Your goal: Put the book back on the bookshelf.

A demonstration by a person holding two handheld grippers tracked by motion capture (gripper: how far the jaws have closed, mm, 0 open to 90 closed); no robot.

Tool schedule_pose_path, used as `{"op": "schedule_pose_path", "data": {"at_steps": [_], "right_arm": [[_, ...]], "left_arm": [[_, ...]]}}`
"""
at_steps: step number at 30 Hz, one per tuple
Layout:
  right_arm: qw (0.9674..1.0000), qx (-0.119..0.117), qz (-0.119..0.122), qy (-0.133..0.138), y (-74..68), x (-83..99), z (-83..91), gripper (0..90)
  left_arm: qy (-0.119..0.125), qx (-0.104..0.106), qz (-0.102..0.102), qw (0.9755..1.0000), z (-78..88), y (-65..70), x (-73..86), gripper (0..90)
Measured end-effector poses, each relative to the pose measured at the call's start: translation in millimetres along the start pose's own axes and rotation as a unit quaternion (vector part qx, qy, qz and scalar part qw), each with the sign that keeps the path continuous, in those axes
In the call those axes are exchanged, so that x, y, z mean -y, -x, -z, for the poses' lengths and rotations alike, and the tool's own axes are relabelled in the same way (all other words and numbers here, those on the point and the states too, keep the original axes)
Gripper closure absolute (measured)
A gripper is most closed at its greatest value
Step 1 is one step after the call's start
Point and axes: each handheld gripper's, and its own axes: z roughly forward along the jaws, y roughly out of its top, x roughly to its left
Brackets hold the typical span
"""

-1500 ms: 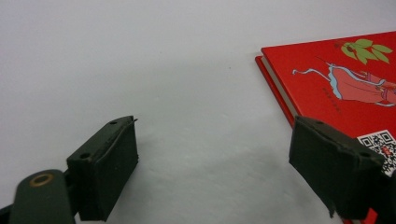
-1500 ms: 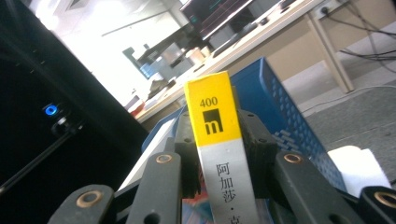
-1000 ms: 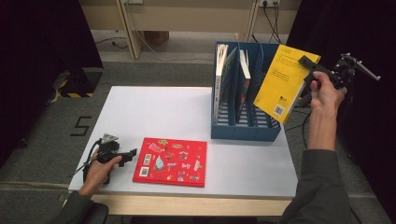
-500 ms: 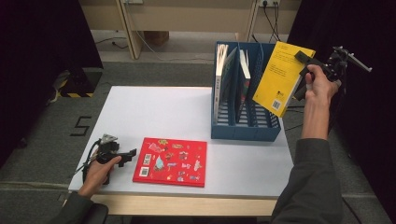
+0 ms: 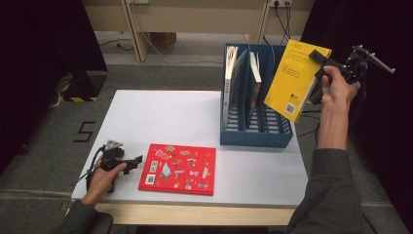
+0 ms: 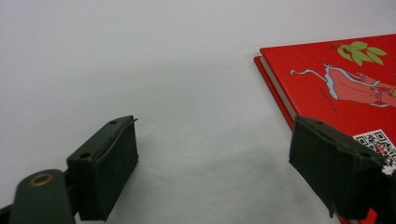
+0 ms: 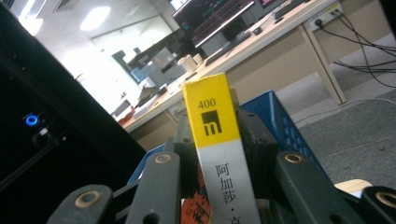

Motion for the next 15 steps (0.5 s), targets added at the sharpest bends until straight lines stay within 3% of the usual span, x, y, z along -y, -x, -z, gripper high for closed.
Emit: {"op": "schedule_pose_path", "data": {"at_steps": [8,15], "right_arm": [[0.9999,-0.007,0.014,0.001,-25.3,-3.6,5.5,71.8],[0.9995,-0.015,0.021,-0.016,-41.7,5.2,-16.3,71.8]], "left_arm": [[-0.001,0.001,0.001,1.0000,0.0,0.0,-0.2,14.6],[-0.002,0.004,0.001,1.0000,0.6,-1.1,-0.4,14.6]]}}
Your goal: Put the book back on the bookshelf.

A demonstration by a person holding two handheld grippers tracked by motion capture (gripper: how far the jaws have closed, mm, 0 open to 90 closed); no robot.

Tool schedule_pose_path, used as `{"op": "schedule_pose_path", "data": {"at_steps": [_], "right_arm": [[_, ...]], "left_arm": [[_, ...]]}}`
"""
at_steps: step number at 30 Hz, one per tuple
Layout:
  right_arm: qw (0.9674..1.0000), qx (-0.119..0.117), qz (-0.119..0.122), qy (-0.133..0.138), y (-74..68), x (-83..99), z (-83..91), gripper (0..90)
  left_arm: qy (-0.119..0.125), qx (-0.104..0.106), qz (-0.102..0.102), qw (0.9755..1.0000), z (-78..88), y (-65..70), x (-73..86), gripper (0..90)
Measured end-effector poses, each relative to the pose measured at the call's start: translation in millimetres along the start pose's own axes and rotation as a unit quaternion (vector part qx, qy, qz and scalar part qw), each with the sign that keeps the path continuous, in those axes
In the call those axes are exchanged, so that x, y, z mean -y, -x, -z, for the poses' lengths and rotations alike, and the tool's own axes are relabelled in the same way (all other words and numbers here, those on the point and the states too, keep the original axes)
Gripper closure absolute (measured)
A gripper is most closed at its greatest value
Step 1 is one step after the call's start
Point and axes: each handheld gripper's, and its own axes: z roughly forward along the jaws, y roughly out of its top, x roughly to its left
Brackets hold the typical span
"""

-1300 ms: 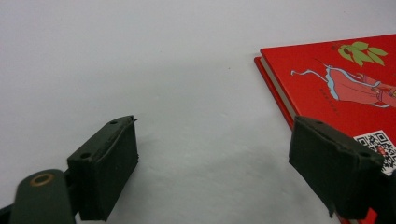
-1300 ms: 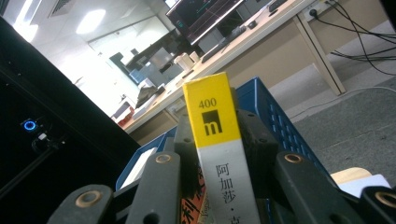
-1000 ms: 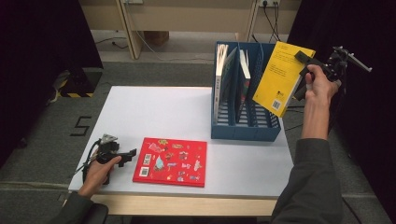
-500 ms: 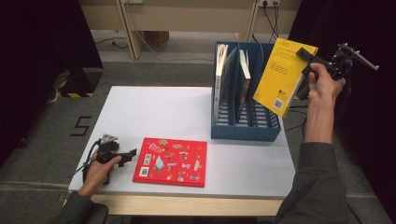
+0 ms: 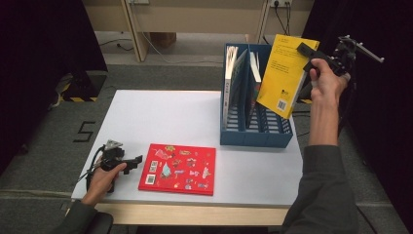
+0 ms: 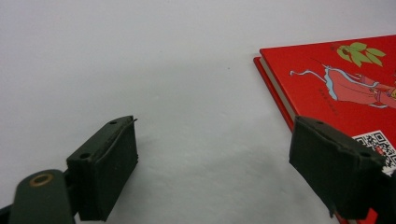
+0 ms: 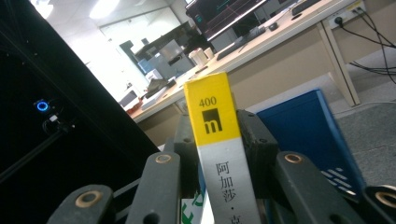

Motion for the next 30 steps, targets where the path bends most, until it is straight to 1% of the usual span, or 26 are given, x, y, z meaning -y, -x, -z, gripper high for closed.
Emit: {"op": "schedule_pose_path", "data": {"at_steps": [3,4,9,13,15,18,20,22,24,25,27,28,29,30], "right_arm": [[1.0000,0.001,-0.001,-0.006,-2.7,2.6,-12.6,71.9],[1.0000,0.004,-0.003,-0.007,-3.1,3.3,-16.5,71.9],[0.9998,0.015,0.002,-0.014,-3.2,8.6,-37.4,71.4],[0.9997,0.013,0.003,-0.022,-5.4,16.1,-55.2,71.2],[0.9995,0.017,0.011,-0.025,-7.1,18.8,-63.4,71.2],[0.9989,0.027,0.021,-0.031,-6.1,24.0,-73.4,71.0],[0.9986,0.030,0.026,-0.034,-4.3,29.1,-78.0,71.0],[0.9986,0.033,0.018,-0.038,-0.7,35.3,-81.9,70.7],[0.9985,0.032,0.021,-0.038,3.1,40.7,-84.0,70.1],[0.9985,0.032,0.018,-0.040,4.2,42.3,-83.9,69.8],[0.9983,0.032,0.028,-0.040,7.0,45.2,-83.5,69.3],[0.9982,0.033,0.028,-0.043,7.5,47.0,-83.4,68.8],[0.9978,0.034,0.031,-0.049,8.5,49.1,-83.8,68.6],[0.9967,0.038,0.037,-0.061,9.2,51.4,-84.7,68.7]], "left_arm": [[0.002,0.001,0.002,1.0000,0.1,-0.2,0.4,14.7],[0.001,0.002,0.002,1.0000,0.5,-0.4,0.3,14.7],[0.002,0.001,0.000,1.0000,0.2,-0.1,0.7,14.6],[0.002,0.001,0.001,1.0000,0.3,-0.2,0.7,14.6],[0.002,0.002,0.001,1.0000,0.5,-0.4,0.8,14.6],[0.004,0.004,0.003,1.0000,0.6,-0.7,1.1,14.6],[0.004,0.004,0.003,1.0000,0.6,-0.8,1.3,14.6],[0.001,0.003,0.000,1.0000,1.1,-0.7,1.2,14.6],[0.002,0.004,0.000,1.0000,1.0,-0.6,1.3,14.6],[0.004,0.003,0.001,1.0000,0.4,-0.1,1.4,14.5],[0.004,0.003,0.001,1.0000,0.3,0.3,1.2,14.4],[0.004,0.003,0.000,1.0000,0.3,0.5,1.2,14.5],[0.004,0.003,0.000,1.0000,0.3,0.7,1.3,14.4],[0.003,0.003,0.000,1.0000,0.3,0.7,1.3,14.5]]}}
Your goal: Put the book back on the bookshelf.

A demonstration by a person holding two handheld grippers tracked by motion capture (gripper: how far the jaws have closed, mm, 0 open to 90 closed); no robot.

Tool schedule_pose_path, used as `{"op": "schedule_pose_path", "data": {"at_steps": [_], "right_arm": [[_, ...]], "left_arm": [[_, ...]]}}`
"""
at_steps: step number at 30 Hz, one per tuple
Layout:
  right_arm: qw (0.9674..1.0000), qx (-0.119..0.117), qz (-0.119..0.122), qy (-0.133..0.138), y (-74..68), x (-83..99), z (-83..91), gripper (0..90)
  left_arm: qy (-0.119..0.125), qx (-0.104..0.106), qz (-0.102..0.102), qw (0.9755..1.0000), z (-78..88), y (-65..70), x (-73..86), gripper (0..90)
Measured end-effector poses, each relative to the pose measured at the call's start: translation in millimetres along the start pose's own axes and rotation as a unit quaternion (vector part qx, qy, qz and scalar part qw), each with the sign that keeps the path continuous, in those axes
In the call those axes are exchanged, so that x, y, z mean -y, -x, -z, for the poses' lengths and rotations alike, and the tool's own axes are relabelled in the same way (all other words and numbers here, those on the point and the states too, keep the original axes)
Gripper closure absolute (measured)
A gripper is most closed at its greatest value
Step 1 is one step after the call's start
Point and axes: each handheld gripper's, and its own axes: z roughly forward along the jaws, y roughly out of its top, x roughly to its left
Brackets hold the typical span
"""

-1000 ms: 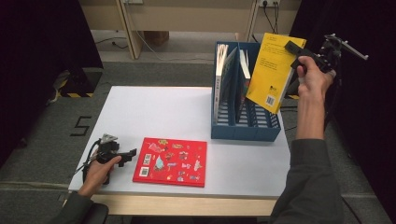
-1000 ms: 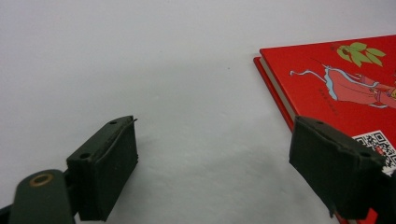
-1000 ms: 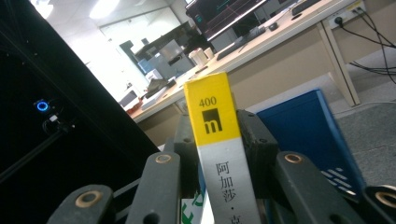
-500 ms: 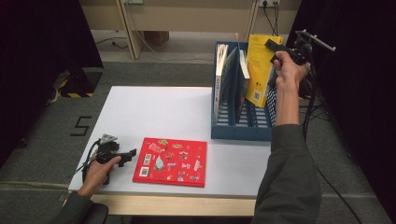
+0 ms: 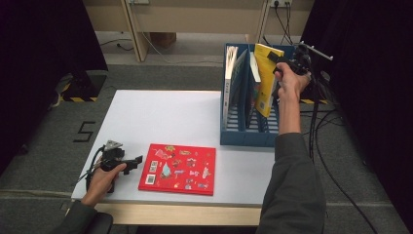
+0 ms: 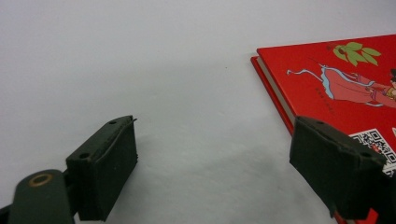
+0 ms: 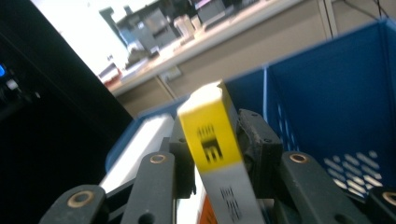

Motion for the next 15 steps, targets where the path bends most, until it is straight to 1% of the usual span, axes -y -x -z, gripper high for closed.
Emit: {"op": "schedule_pose_path", "data": {"at_steps": [1,4,7,9,11,12,15], "right_arm": [[0.9999,0.007,0.009,-0.007,0.5,2.8,-1.7,68.7],[0.9994,0.018,0.012,-0.027,3.8,12.5,-10.3,68.7],[0.9994,0.016,0.001,-0.031,12.2,19.3,-14.2,69.2],[0.9989,0.020,0.006,-0.041,15.9,22.6,-15.6,69.3],[0.9985,0.020,0.002,-0.050,18.0,27.7,-18.1,69.1],[0.9990,0.015,0.000,-0.043,18.6,29.8,-19.1,68.8],[0.9988,0.015,0.001,-0.047,18.0,29.9,-17.8,67.6]], "left_arm": [[0.000,0.000,0.000,1.0000,0.0,-0.1,0.0,14.5],[0.000,0.001,0.000,1.0000,0.1,-0.2,0.0,14.5],[0.001,0.002,0.001,1.0000,0.1,-0.5,0.2,14.5],[0.001,0.002,0.001,1.0000,0.1,-0.4,0.2,14.5],[0.001,0.002,0.000,1.0000,0.4,-0.6,0.3,14.5],[0.001,0.002,0.001,1.0000,0.5,-0.6,0.4,14.5],[0.001,0.003,0.001,1.0000,0.8,-0.7,0.7,14.5]]}}
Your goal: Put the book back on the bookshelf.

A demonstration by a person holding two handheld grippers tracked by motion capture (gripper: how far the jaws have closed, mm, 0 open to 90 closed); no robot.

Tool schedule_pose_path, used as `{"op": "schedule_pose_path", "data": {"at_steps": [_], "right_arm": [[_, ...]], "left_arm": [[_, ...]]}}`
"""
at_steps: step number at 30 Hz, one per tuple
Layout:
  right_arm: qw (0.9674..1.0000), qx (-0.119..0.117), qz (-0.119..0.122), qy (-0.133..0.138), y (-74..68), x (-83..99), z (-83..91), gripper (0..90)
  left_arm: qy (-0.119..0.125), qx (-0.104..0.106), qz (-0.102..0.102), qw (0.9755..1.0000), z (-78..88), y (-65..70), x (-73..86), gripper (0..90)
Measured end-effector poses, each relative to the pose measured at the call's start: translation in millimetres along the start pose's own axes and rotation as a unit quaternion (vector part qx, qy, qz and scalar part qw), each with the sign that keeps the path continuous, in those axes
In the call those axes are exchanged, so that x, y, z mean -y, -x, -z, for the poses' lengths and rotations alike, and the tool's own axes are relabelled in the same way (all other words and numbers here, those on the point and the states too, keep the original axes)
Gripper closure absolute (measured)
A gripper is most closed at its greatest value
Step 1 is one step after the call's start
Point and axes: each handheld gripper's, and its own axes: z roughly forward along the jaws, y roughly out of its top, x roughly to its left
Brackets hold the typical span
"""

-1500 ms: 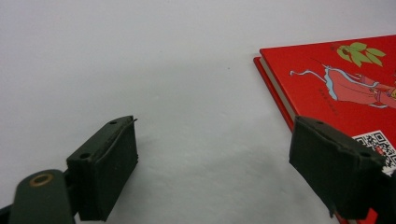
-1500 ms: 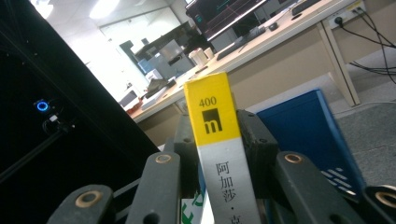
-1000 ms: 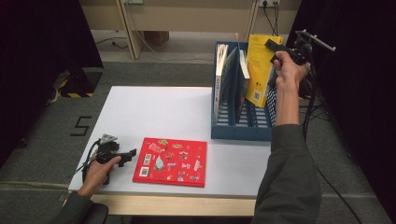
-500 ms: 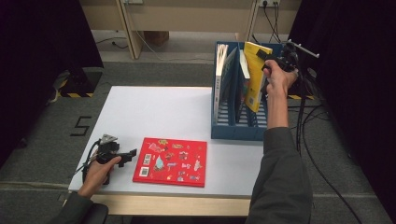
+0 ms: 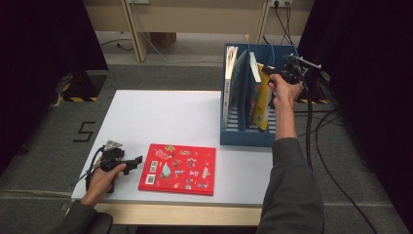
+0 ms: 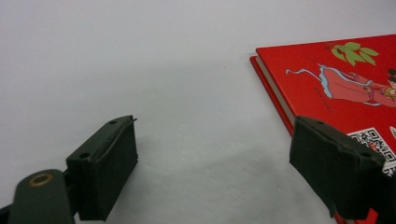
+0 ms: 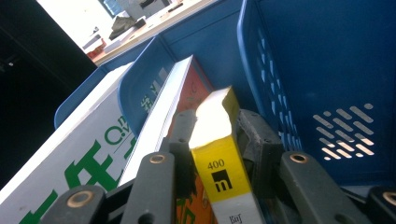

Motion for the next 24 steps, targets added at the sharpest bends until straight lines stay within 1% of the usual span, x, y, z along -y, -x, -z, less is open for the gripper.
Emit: {"op": "schedule_pose_path", "data": {"at_steps": [3,4,5,6,8,10,11,14,15,17,20,24], "right_arm": [[0.9999,-0.009,0.004,-0.009,1.6,0.0,5.2,65.5],[0.9998,-0.008,0.011,-0.011,2.2,0.2,8.0,65.8],[0.9996,-0.006,0.024,-0.013,3.3,0.7,10.7,66.0],[0.9995,-0.005,0.025,-0.016,4.6,1.7,14.2,66.7],[0.9990,0.000,0.040,-0.019,6.9,3.0,19.3,67.8],[0.9984,-0.001,0.051,-0.026,8.2,5.0,26.2,69.1],[0.9976,-0.001,0.062,-0.029,8.2,6.8,31.1,69.6],[0.9963,-0.008,0.076,-0.040,8.5,12.9,41.7,70.1],[0.9951,-0.010,0.087,-0.047,7.8,15.6,46.7,70.1],[0.9933,-0.011,0.102,-0.053,7.6,20.1,52.6,70.0],[0.9921,-0.014,0.108,-0.062,8.1,26.6,60.8,69.6],[0.9884,-0.022,0.126,-0.081,4.7,36.7,68.9,68.1]], "left_arm": [[-0.002,0.001,0.000,1.0000,0.3,-0.4,-0.1,14.5],[-0.002,0.001,-0.001,1.0000,0.3,-0.4,0.0,14.5],[-0.001,0.000,-0.002,1.0000,0.1,-0.2,0.1,14.5],[-0.001,0.000,-0.002,1.0000,0.1,-0.1,0.1,14.5],[-0.001,-0.001,-0.002,1.0000,0.2,0.0,0.0,14.5],[-0.001,-0.001,-0.001,1.0000,0.2,0.1,0.0,14.5],[-0.002,-0.002,-0.002,1.0000,0.0,0.2,0.0,14.5],[-0.005,-0.004,-0.006,1.0000,0.1,0.6,-0.2,14.4],[-0.005,-0.004,-0.006,1.0000,0.2,0.5,-0.3,14.4],[-0.005,-0.004,-0.004,1.0000,0.0,0.8,-0.3,14.4],[-0.004,-0.005,-0.004,1.0000,-0.1,1.1,-0.3,14.4],[-0.004,-0.005,-0.005,1.0000,-0.5,1.4,-0.4,14.4]]}}
